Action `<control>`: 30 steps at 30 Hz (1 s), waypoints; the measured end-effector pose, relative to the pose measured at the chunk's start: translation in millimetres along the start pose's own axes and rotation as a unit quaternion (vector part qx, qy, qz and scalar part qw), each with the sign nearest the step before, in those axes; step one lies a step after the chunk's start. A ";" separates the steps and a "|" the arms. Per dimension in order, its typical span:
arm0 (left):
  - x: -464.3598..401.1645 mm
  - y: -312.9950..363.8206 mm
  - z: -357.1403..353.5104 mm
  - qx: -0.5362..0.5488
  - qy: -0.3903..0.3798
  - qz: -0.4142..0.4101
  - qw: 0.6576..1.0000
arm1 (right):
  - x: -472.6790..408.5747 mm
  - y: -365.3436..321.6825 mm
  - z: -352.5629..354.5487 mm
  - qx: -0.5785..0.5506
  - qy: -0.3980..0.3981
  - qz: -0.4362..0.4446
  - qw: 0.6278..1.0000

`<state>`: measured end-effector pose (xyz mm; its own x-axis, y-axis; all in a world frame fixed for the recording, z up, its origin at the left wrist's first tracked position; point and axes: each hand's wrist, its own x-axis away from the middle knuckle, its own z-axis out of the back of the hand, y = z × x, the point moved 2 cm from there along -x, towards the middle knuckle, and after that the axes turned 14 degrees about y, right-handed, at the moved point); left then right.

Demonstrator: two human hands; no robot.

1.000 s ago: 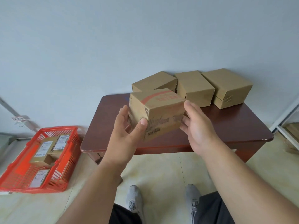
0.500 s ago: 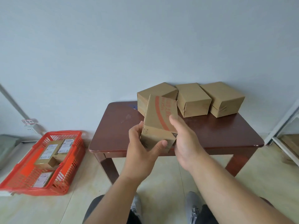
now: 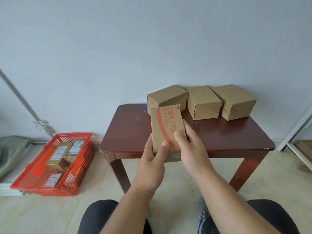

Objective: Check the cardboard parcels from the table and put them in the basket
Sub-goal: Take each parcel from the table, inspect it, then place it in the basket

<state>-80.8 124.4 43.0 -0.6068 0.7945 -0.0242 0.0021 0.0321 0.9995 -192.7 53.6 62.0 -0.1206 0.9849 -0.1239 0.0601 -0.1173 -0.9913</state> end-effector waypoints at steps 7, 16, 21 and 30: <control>12.3 2.4 7.5 -0.013 0.005 0.008 1.000 | 26.7 8.0 6.1 -0.012 -0.048 -0.025 0.998; 14.0 20.7 9.5 -0.036 0.004 -0.036 0.999 | 23.5 -7.6 4.8 -0.044 -0.072 -0.033 0.996; 20.8 25.2 2.9 -0.031 -0.004 -0.064 0.997 | 20.8 -5.9 6.9 -0.053 -0.021 -0.026 0.998; 20.3 30.0 3.5 -0.002 0.106 -0.024 0.994 | 33.1 -9.1 0.2 -0.062 -0.036 -0.028 0.997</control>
<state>-90.3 143.6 72.4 -0.7604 0.6459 -0.0671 -0.0337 0.0639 0.9974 -197.5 87.3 66.9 -0.1980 0.9772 -0.0766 0.1728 -0.0421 -0.9841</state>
